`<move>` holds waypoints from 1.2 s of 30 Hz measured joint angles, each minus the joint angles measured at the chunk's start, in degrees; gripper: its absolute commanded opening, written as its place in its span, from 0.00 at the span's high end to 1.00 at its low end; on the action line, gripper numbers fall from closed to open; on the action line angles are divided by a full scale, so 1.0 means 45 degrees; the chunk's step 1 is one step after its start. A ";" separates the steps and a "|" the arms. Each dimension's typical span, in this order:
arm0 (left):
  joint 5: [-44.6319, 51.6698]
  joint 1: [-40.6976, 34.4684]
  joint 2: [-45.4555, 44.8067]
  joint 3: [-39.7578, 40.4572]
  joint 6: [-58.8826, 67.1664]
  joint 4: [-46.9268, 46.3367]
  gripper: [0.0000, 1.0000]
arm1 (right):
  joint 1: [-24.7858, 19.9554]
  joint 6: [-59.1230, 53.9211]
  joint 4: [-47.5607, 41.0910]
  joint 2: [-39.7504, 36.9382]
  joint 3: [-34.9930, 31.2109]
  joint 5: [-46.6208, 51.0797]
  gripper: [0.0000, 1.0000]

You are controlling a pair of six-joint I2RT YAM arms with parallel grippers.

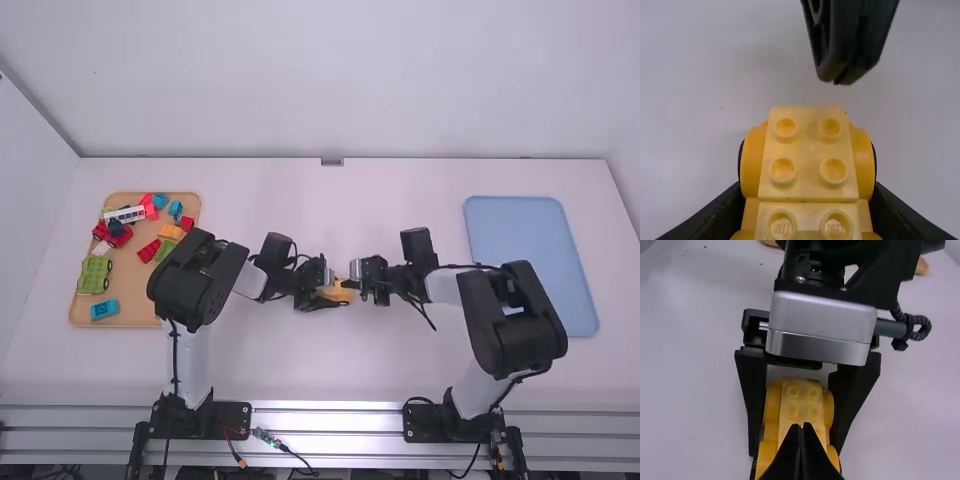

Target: Assemble lego blocks to make yellow taxi

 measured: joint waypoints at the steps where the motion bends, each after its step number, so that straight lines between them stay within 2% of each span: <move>1: 0.0000 0.0000 0.0000 0.0000 0.0005 -0.0010 0.57 | 0.0053 0.0350 0.0170 0.0000 -0.0107 0.0117 1.00; 11: 0.0005 0.0000 0.0000 0.0044 0.0005 -0.0097 0.57 | 0.0214 0.1180 -0.0583 0.0010 -0.0039 0.0826 1.00; 16: 0.0005 0.0000 0.0000 0.0044 0.0005 -0.0097 0.58 | 0.0248 0.1491 -0.0714 0.0889 0.0908 0.0865 1.00; 21: 0.0000 0.0000 0.0000 0.0044 0.0015 -0.0097 0.58 | 0.0194 0.0670 -0.2992 0.1545 0.2021 0.0277 1.00; 25: -0.0005 0.0000 0.0000 0.0044 0.0053 -0.0092 0.59 | 0.0340 -0.0131 -0.3886 0.1545 0.2161 0.0155 1.00; 30: 0.0039 0.0000 0.0000 0.0044 0.0049 -0.0146 0.59 | 0.0471 0.0024 -0.2599 0.1744 0.2161 0.0369 1.00; 36: -0.0058 0.0024 0.0000 0.0097 0.0053 -0.0136 0.60 | 0.0389 0.0602 -0.2322 0.1991 0.2161 0.0155 1.00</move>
